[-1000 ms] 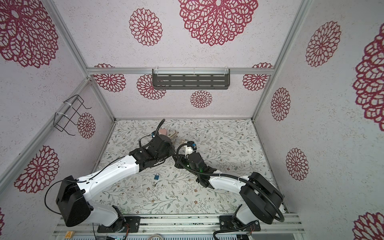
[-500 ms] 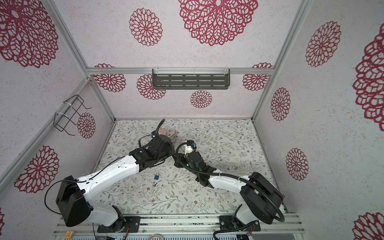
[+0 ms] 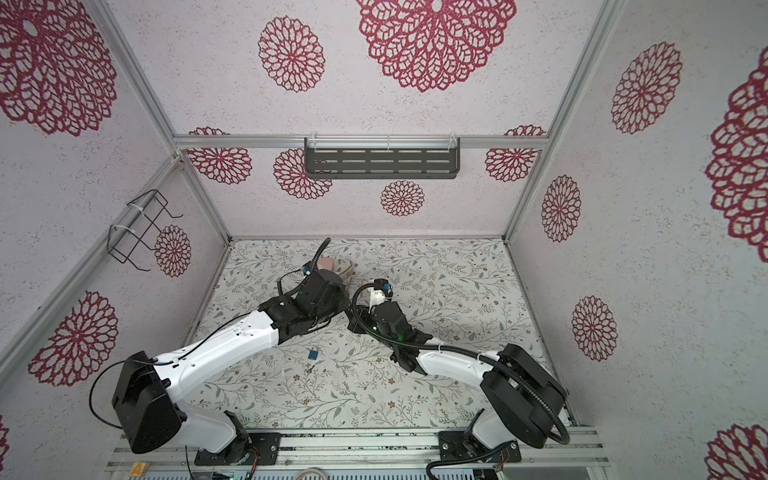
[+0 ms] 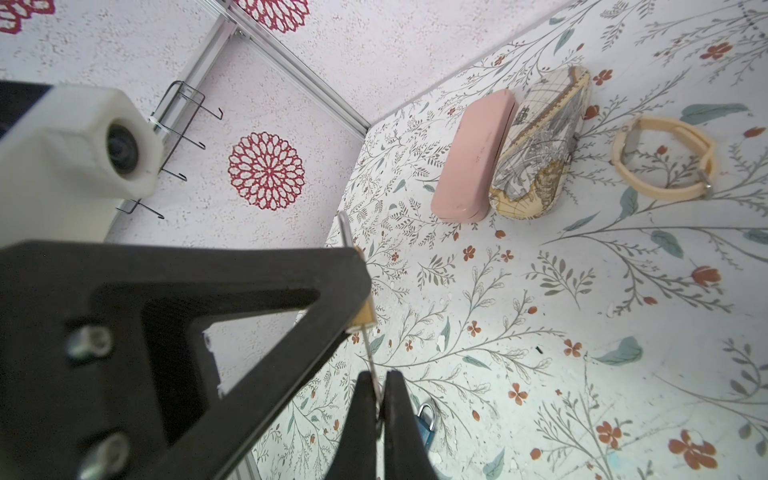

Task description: Unlock with the key

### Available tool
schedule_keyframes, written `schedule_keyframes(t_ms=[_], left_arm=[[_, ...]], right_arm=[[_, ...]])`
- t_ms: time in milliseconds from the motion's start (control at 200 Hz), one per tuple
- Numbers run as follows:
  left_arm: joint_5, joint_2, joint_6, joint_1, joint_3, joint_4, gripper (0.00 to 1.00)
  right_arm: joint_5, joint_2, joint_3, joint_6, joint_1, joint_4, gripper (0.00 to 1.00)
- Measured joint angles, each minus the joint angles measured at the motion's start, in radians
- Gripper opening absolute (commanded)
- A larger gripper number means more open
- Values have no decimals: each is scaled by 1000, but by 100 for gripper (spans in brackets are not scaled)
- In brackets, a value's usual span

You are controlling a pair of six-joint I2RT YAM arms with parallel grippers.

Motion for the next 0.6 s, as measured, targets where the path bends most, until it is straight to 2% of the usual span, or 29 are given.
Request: schedule_keyframes(t_ms=[600], left_arm=[[-42, 19, 53, -47, 36, -57, 0]], right_arm=[[10, -21, 29, 6, -1, -73, 0]])
